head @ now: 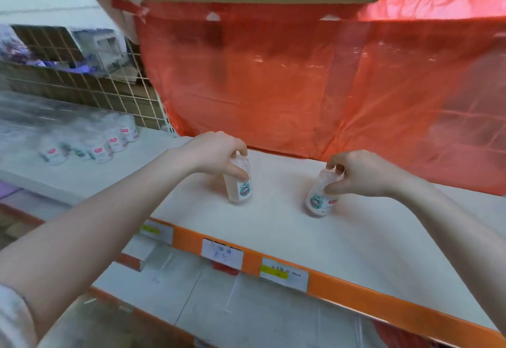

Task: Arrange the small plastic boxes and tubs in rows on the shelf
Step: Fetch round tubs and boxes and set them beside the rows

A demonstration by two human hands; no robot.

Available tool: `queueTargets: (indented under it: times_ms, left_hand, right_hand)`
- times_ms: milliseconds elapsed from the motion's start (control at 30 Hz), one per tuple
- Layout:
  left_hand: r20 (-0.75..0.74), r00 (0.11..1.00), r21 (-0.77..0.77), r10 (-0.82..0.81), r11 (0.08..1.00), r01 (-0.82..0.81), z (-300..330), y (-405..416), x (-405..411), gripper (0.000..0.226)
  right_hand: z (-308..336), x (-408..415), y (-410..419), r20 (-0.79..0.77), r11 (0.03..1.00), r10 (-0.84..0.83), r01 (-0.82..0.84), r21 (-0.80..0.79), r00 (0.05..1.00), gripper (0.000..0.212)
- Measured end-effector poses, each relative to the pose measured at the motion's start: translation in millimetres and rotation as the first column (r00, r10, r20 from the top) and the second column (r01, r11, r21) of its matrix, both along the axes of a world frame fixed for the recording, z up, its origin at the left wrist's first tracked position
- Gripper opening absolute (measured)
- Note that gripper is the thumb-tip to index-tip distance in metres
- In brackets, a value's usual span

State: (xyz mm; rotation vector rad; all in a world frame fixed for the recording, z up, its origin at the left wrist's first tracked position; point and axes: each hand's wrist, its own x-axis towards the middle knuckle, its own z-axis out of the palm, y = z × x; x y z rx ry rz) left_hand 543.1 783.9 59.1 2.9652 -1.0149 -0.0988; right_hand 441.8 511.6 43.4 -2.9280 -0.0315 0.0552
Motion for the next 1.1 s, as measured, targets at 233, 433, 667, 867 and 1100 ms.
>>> queueTargets:
  times_ms: [233, 433, 667, 867, 1100]
  left_hand:
    - [0.037, 0.998, -0.075, 0.050, 0.996, -0.047, 9, 156, -18, 0.058]
    - [0.044, 0.996, -0.050, 0.081, 0.996, -0.079, 15, 296, -14, 0.058]
    - [-0.005, 0.999, -0.006, 0.041, 0.999, -0.041, 26, 393, 14, 0.055]
    - [-0.011, 0.999, -0.013, -0.040, 0.999, 0.040, 23, 429, 61, 0.054]
    - [0.011, 0.990, 0.028, -0.142, 0.989, 0.142, 20, 442, 129, 0.052]
  right_hand:
    - [4, 15, 151, 0.063, 1.000, 0.029, -0.029, 0.003, 0.998, 0.049]
    - [3, 30, 272, 0.117, 0.997, -0.015, 0.005, 0.083, 0.993, 0.047]
    - [9, 61, 362, 0.125, 0.996, -0.021, 0.009, 0.092, 0.992, 0.050]
    - [1, 107, 414, 0.149, 0.995, -0.006, -0.009, 0.100, 0.989, 0.050]
    - [-15, 169, 452, 0.152, 0.995, -0.052, 0.038, 0.097, 0.987, 0.052]
